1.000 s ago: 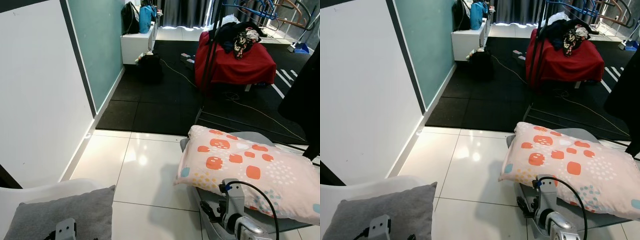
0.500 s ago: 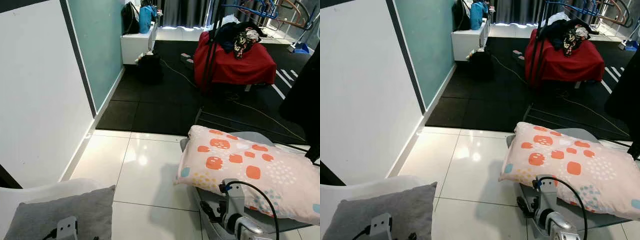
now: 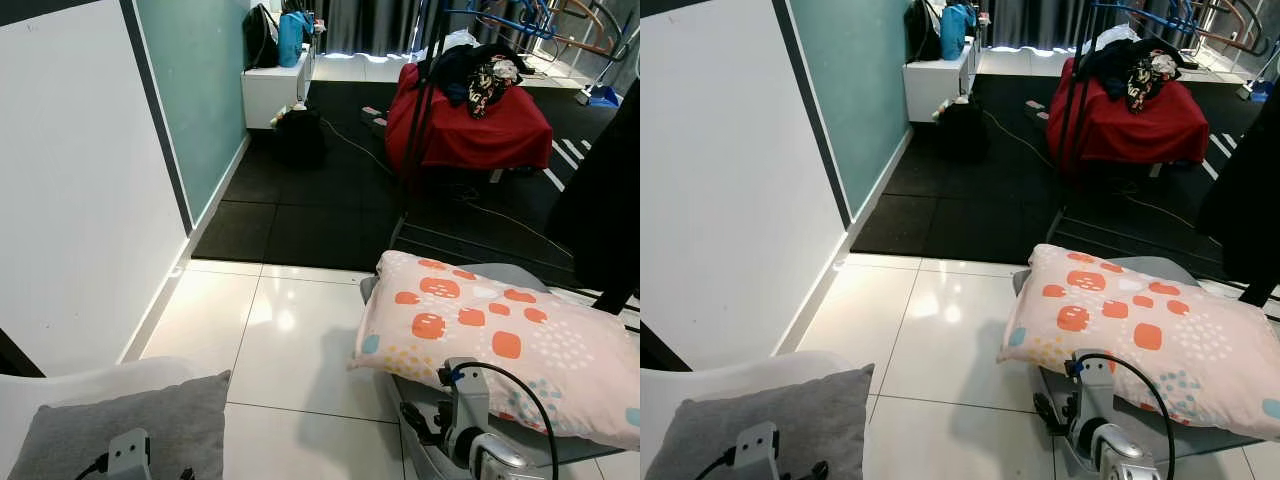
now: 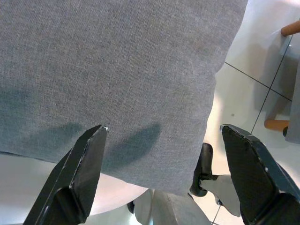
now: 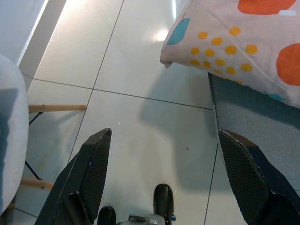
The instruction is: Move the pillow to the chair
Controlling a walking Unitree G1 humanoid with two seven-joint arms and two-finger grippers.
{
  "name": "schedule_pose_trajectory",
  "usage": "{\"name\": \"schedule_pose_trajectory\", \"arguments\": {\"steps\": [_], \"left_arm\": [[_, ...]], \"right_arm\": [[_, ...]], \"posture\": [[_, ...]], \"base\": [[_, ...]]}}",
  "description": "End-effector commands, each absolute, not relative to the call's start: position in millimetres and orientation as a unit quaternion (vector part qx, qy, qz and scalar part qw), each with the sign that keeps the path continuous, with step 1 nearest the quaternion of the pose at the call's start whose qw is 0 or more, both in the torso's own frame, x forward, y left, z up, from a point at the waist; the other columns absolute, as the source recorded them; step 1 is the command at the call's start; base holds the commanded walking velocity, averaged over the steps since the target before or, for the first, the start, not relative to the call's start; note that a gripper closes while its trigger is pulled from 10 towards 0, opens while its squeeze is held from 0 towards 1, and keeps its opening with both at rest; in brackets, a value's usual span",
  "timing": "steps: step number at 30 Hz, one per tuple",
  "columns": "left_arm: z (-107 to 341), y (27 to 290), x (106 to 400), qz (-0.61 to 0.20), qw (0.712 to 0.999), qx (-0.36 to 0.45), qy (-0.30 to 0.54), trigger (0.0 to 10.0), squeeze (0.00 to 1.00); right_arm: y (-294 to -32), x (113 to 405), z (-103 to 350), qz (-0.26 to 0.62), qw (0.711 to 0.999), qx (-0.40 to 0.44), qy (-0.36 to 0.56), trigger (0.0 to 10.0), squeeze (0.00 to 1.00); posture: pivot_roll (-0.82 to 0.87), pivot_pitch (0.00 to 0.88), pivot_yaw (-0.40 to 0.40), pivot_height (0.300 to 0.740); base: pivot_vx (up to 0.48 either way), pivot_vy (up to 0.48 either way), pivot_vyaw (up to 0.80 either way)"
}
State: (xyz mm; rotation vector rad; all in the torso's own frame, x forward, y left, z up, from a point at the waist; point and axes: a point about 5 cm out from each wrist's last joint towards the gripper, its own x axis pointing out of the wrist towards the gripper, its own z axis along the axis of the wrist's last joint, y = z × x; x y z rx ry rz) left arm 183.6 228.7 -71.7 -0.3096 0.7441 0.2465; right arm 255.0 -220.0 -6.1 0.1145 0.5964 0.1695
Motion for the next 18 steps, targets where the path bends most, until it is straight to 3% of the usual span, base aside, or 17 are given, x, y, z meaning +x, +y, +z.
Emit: {"name": "schedule_pose_trajectory", "arguments": {"steps": [1,18], "left_arm": [[-75.2,232.6,174.9,0.124,0.908,-0.146,0.373,10.0,0.00],[-76.3,225.8,177.6,0.122,0.905,-0.146,0.380,10.0,0.00]], "right_arm": [[-220.6,252.5,-7.4,0.082,0.949,0.064,0.297,10.0,0.00],[-220.8,252.4,-8.7,0.081,0.949,0.065,0.299,10.0,0.00]], "posture": [[-0.10,0.077,-0.016,0.740],[-0.10,0.059,-0.017,0.740]], "base": [[0.000,0.000,0.00],[0.000,0.000,0.00]]}}
